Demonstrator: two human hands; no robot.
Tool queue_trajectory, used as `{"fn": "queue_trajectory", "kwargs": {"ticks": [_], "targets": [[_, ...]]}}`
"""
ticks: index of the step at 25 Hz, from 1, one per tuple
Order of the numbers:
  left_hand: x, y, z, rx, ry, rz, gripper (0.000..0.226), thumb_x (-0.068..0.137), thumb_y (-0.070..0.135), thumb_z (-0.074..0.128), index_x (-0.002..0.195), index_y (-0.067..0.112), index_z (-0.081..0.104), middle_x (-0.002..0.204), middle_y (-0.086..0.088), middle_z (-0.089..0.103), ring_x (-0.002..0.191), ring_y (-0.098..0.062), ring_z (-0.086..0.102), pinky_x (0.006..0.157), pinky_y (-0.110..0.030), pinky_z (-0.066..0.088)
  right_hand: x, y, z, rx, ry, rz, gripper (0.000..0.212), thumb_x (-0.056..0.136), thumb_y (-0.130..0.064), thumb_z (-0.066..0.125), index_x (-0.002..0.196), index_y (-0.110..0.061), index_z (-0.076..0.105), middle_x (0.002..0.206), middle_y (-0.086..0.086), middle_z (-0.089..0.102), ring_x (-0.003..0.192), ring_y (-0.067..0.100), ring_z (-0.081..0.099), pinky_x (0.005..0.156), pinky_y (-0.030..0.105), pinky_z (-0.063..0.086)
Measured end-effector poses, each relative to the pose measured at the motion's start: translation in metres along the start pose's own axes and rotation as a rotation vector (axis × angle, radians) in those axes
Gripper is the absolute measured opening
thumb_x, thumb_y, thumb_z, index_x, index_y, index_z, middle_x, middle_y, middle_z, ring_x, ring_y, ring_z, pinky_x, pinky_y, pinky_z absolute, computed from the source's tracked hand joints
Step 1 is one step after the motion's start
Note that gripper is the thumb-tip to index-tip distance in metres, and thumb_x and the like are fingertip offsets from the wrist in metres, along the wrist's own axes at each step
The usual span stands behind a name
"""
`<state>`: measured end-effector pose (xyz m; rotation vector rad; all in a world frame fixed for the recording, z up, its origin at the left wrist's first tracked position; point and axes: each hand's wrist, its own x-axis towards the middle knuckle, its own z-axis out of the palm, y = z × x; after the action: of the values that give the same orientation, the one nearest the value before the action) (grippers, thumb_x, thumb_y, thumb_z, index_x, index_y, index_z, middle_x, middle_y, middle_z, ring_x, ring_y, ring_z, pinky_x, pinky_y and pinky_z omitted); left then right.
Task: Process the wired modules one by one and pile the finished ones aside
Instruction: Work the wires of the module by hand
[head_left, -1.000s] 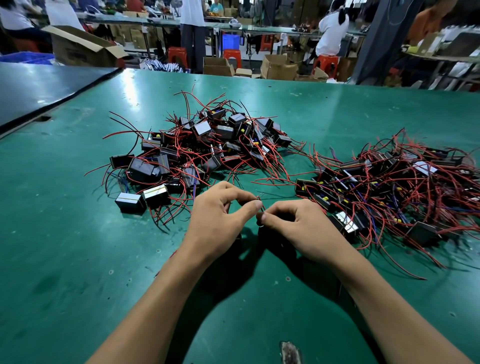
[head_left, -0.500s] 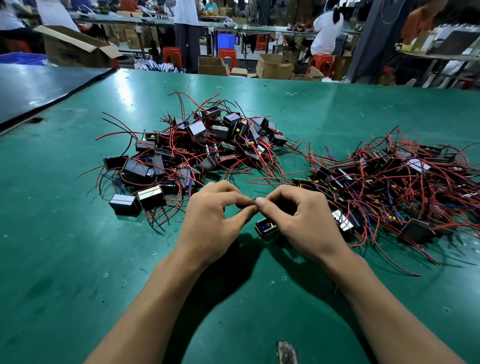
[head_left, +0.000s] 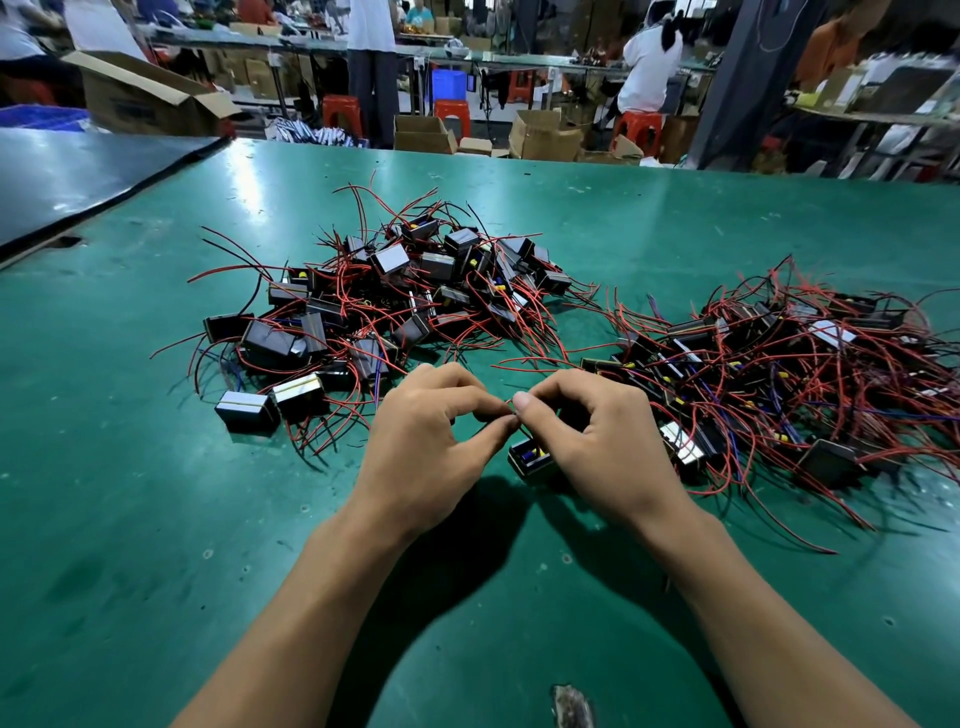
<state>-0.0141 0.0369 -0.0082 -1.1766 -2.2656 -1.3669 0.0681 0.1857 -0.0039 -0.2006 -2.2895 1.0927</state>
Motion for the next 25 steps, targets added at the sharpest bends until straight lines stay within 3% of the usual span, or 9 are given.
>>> {"fn": "queue_trajectory", "kwargs": {"ticks": [6, 10, 12, 15, 18, 21, 25], "targets": [[-0.002, -0.003, 0.005, 0.107, 0.037, 0.133, 0.009, 0.079, 0.024, 0.077, 0.083, 0.016, 0.079, 0.077, 0.005, 0.064, 0.072, -0.020, 0.052, 0.065, -0.034, 0.045, 0.001, -0.005, 0.003, 0.091, -0.038, 0.273, 0.036, 0.085, -0.026, 0.071, 0.053, -0.017, 0.058, 0.045, -0.013, 0.046, 0.046, 0.001, 0.038, 0.049, 0.015, 0.032], [-0.002, -0.006, 0.008, 0.130, 0.048, 0.147, 0.012, 0.081, 0.027, 0.075, 0.084, 0.017, 0.078, 0.079, 0.005, 0.063, 0.072, -0.017, 0.049, 0.066, -0.031, 0.044, 0.001, -0.003, 0.004, 0.234, -0.067, 0.410, 0.026, 0.078, -0.032, 0.070, 0.056, -0.018, 0.065, 0.055, -0.001, 0.055, 0.057, 0.014, 0.049, 0.059, 0.032, 0.041], [-0.002, -0.007, 0.008, 0.109, 0.030, 0.127, 0.012, 0.081, 0.028, 0.076, 0.086, 0.018, 0.079, 0.080, 0.005, 0.063, 0.074, -0.016, 0.049, 0.068, -0.030, 0.042, 0.001, -0.003, 0.004, 0.309, -0.087, 0.452, 0.024, 0.075, -0.036, 0.068, 0.059, -0.018, 0.067, 0.057, 0.002, 0.056, 0.058, 0.018, 0.050, 0.060, 0.034, 0.040], [-0.001, -0.007, 0.005, 0.050, 0.002, 0.078, 0.012, 0.081, 0.027, 0.075, 0.090, 0.020, 0.079, 0.081, 0.006, 0.062, 0.076, -0.014, 0.048, 0.070, -0.026, 0.038, 0.001, 0.000, -0.001, 0.186, -0.063, 0.321, 0.024, 0.083, -0.033, 0.074, 0.066, -0.019, 0.067, 0.058, -0.008, 0.061, 0.055, 0.009, 0.054, 0.059, 0.026, 0.043], [0.001, -0.006, 0.003, 0.021, -0.020, 0.035, 0.011, 0.082, 0.023, 0.078, 0.092, 0.019, 0.078, 0.083, 0.005, 0.061, 0.080, -0.015, 0.048, 0.073, -0.024, 0.036, 0.001, 0.001, -0.006, 0.148, -0.078, 0.130, 0.003, 0.089, -0.025, 0.074, 0.086, -0.025, 0.072, 0.079, -0.008, 0.070, 0.064, 0.013, 0.063, 0.063, 0.028, 0.053], [0.002, -0.006, 0.001, 0.011, -0.042, 0.002, 0.012, 0.082, 0.023, 0.079, 0.092, 0.017, 0.079, 0.085, 0.001, 0.061, 0.084, -0.017, 0.049, 0.075, -0.026, 0.037, 0.002, 0.007, -0.014, 0.178, -0.213, 0.021, 0.016, 0.088, -0.019, 0.076, 0.100, -0.029, 0.075, 0.087, -0.010, 0.070, 0.055, 0.012, 0.051, 0.056, 0.026, 0.047], [0.003, -0.005, -0.002, -0.015, -0.050, -0.041, 0.014, 0.079, 0.023, 0.080, 0.092, 0.018, 0.080, 0.086, 0.002, 0.063, 0.087, -0.019, 0.048, 0.079, -0.027, 0.037, 0.007, 0.012, -0.021, 0.161, -0.252, 0.001, 0.027, 0.085, -0.011, 0.078, 0.093, -0.037, 0.076, 0.091, -0.006, 0.070, 0.062, 0.037, 0.054, 0.058, 0.043, 0.046]]}}
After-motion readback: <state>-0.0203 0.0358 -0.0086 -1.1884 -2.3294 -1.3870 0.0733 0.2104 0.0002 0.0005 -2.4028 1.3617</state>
